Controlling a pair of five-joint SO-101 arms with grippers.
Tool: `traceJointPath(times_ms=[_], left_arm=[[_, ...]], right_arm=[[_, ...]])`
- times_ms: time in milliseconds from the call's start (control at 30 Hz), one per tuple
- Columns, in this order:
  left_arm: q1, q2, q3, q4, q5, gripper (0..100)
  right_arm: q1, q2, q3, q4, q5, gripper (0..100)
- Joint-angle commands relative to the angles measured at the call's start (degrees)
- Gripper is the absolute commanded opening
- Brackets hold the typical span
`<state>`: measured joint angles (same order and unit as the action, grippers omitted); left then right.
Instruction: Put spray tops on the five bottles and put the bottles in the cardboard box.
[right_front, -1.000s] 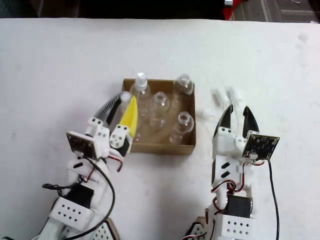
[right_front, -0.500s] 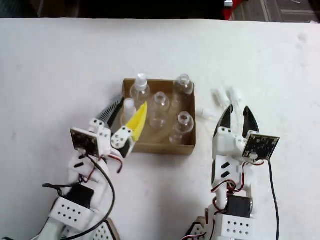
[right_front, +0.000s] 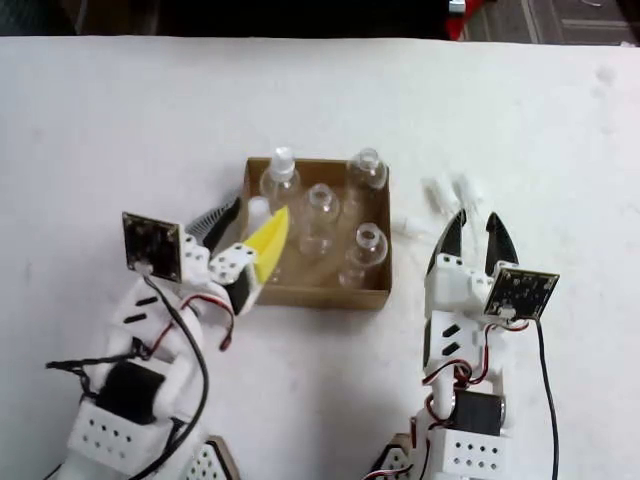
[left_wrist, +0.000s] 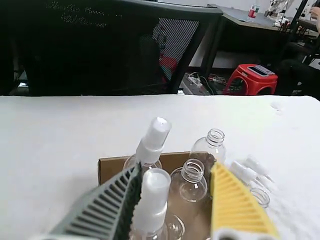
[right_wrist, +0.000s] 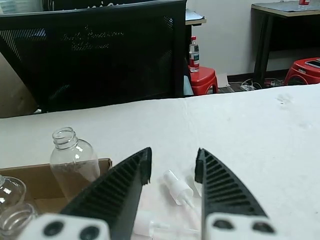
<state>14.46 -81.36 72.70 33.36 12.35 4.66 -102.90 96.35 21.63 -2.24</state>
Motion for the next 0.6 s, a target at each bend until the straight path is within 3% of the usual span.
traceJointPath(times_ms=[0, 300, 567], left_arm=[[0.84, -0.48, -8.0, 4.92, 0.88, 21], [0.84, 7.34, -13.63, 6.24, 1.05, 21], [0.75, 25.63, -33.32, 20.31, 4.22, 21]], right_arm=[[0.04, -0.22, 0.53, -0.92, 0.7, 13.0], [0.04, -0.22, 0.53, -0.92, 0.7, 13.0], [0.04, -0.13, 0.53, -0.92, 0.7, 13.0]])
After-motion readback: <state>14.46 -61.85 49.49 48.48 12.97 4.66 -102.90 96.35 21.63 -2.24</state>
